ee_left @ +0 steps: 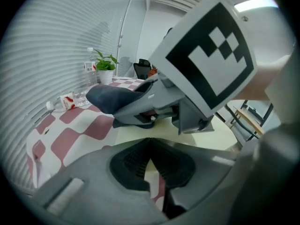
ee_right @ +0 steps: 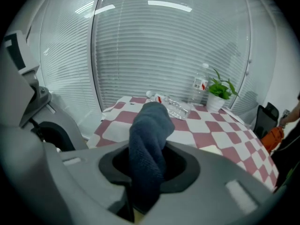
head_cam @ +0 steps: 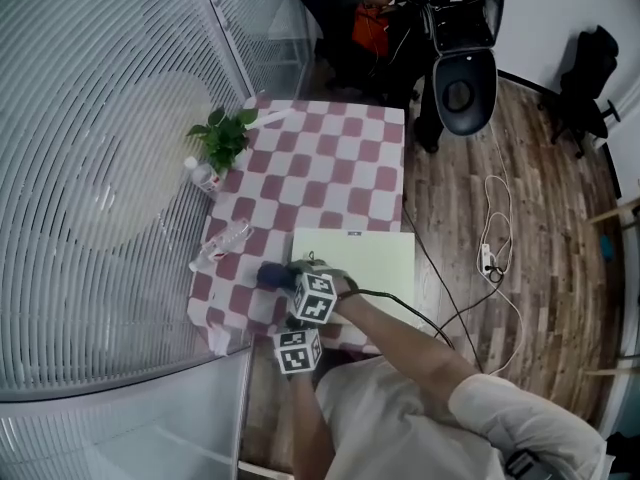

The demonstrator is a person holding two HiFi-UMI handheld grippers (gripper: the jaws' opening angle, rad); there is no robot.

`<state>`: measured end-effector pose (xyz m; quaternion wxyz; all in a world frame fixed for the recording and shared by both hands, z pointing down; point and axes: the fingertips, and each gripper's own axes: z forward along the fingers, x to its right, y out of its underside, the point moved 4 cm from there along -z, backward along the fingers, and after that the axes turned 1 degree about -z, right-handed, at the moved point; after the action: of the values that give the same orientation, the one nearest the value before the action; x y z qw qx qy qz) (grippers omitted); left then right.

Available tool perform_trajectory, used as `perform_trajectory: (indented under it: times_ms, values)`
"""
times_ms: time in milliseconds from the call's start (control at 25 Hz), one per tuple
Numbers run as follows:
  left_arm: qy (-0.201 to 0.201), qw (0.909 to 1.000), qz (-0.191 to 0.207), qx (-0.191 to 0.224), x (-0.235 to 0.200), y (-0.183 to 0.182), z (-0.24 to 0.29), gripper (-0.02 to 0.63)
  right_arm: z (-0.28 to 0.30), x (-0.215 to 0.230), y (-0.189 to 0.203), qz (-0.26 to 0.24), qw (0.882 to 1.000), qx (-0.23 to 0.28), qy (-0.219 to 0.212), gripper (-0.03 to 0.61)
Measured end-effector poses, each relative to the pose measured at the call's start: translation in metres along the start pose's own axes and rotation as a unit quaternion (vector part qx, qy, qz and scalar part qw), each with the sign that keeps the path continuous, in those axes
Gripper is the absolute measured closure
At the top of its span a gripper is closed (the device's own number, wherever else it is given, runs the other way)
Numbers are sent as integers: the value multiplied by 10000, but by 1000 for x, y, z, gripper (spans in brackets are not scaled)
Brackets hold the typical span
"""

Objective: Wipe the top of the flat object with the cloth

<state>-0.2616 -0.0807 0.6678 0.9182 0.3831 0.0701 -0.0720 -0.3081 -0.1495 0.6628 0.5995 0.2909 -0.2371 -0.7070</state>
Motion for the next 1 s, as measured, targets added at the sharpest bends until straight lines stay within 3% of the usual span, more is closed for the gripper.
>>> perform_trajectory:
  times_ms: [280,1000]
  values:
    - [-62,9999,-130,3,-1,1,1,606,-13,-7,13,-13,10000,39,18,465]
    - [-407,9991,-23,-71,4,-2,0,606,-66,-9,71,186,9995,-25,243,463]
